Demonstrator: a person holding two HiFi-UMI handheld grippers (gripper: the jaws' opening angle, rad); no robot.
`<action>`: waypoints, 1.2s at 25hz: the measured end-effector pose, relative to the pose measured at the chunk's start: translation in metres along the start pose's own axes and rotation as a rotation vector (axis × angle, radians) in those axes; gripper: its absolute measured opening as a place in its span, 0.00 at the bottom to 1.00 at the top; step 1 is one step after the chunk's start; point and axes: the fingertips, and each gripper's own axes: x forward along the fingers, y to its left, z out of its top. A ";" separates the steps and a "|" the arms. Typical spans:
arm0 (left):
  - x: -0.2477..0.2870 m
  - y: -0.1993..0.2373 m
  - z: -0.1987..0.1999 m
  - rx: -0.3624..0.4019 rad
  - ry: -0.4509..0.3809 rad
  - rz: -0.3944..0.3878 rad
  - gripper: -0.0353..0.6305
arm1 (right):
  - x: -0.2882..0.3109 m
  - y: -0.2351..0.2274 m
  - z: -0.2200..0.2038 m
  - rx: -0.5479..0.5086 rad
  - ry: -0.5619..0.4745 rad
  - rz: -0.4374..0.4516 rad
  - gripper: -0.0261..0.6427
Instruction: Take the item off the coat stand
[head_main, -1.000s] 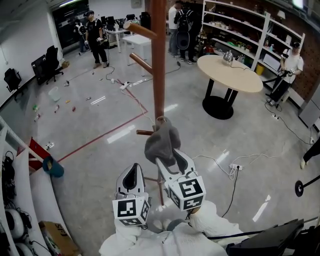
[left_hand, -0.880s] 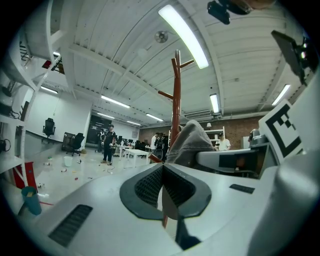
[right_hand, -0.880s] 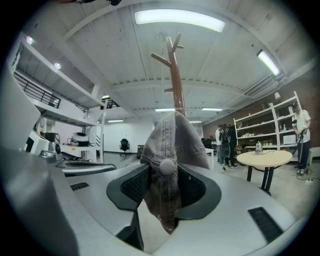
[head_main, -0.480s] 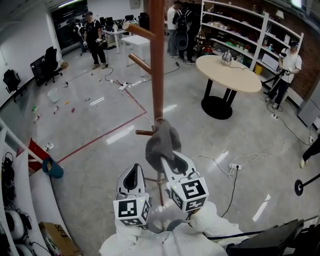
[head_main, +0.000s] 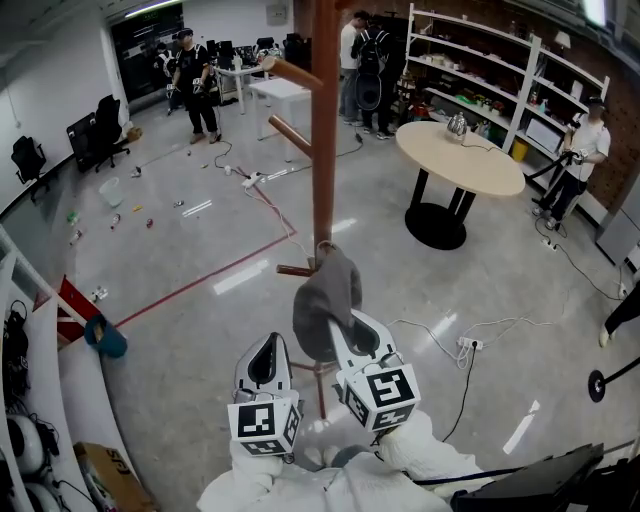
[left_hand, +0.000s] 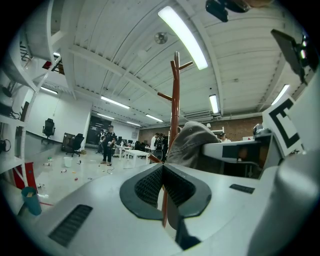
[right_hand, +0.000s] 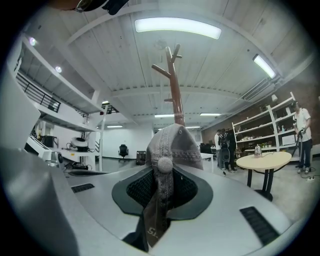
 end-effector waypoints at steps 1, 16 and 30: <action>0.000 0.001 0.001 0.000 -0.002 0.000 0.04 | 0.000 0.001 0.001 -0.002 -0.005 -0.002 0.14; -0.004 -0.008 -0.004 -0.009 -0.005 -0.006 0.04 | -0.027 0.013 0.015 0.000 -0.107 -0.003 0.13; -0.013 -0.017 -0.007 -0.008 0.006 -0.003 0.04 | -0.056 0.027 0.027 -0.005 -0.184 0.007 0.13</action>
